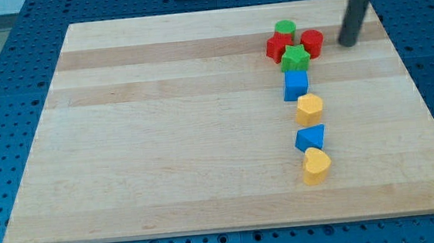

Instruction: Push the red blocks towards top left of the board

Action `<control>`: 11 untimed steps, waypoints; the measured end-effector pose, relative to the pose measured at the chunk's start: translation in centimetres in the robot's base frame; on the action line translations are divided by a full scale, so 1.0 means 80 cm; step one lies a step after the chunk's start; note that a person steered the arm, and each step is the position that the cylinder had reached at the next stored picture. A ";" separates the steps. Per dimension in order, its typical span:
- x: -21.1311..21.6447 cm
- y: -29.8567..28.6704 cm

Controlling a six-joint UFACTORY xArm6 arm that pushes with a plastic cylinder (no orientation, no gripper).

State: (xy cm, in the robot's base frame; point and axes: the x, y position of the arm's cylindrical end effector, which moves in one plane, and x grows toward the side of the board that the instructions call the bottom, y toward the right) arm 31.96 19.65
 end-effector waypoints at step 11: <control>-0.063 -0.274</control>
State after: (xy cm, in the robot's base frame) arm 26.91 -2.28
